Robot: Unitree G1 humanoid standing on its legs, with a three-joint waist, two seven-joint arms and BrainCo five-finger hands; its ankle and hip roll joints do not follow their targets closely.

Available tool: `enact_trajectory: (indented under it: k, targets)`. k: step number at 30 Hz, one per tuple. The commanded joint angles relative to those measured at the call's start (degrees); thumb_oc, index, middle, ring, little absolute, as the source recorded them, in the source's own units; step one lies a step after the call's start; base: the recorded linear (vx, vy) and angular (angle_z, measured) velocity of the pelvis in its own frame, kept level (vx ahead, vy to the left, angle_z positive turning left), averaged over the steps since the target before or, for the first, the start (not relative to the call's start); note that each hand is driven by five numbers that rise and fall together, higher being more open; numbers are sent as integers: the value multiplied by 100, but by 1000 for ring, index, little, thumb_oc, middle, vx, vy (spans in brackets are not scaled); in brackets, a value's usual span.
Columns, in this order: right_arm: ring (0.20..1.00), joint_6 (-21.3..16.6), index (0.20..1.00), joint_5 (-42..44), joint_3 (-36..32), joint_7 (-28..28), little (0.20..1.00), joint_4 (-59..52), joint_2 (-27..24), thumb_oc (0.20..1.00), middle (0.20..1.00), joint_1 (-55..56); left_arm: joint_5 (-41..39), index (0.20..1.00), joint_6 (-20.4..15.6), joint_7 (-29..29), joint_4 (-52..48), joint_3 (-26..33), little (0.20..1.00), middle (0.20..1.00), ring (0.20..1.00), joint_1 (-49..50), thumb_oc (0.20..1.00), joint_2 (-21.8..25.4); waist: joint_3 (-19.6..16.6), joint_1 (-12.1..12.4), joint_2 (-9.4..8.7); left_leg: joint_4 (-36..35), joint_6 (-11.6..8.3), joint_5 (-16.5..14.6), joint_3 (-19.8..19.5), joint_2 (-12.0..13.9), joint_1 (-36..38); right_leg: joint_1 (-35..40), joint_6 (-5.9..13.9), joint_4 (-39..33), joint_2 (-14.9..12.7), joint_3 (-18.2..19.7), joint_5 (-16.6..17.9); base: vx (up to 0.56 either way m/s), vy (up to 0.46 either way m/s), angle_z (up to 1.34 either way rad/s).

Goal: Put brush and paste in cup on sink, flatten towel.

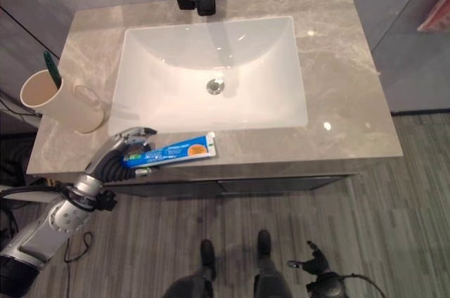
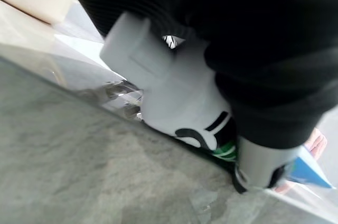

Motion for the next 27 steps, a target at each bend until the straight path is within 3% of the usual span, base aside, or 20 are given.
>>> enact_trajectory:
  k: [1, 10, 13, 18, 27]
  targets:
    - [1000, -151, 1000, 114, 64, -80, 1000, -108, 30, 1000, 1000, 67, 422, 200, -7, -184, 12, -531, 200, 200, 200, 101, 200, 303, -131, -152, -340, 326, -69, -87, -320, 57, -134, -113, 494, 16, -640, 364, 295, 0, 0, 0]
    - [1000, -72, 1000, 166, -175, -167, 1000, 624, 122, 1000, 1000, 52, 718, 200, -20, -144, -24, -585, 200, 200, 200, 40, 200, 370, -199, -122, -392, 286, -88, -113, -315, 111, 24, 29, 489, 16, -611, 352, 241, 0, 0, 0]
    - [1000, 71, 1000, 193, -389, -133, 1000, 1082, 120, 1000, 1000, 144, -80, 200, 36, -342, 19, -330, 200, 200, 200, 316, 200, -122, -280, -97, -411, 238, -98, -110, -343, 143, 194, 201, 475, 16, -596, 299, 191, 39, -21, 1]
    - [1000, 201, 1000, 226, -574, -63, 1000, 1438, 134, 1000, 1000, 185, -719, 200, 186, -501, 143, -110, 200, 200, 200, 503, 200, -641, -376, -60, -410, 131, -111, -90, -378, 174, 412, 410, 471, 16, -583, 224, 122, 26, -1, 5]
    - [1000, 222, 1000, 267, -557, 13, 1000, 1408, 199, 1000, 1000, 203, -1287, 200, 371, -704, 306, 110, 200, 200, 200, 754, 200, -1141, -514, -42, -464, 47, -114, -87, -370, 198, 586, 565, 479, 16, -557, 161, 67, 0, 0, 0]
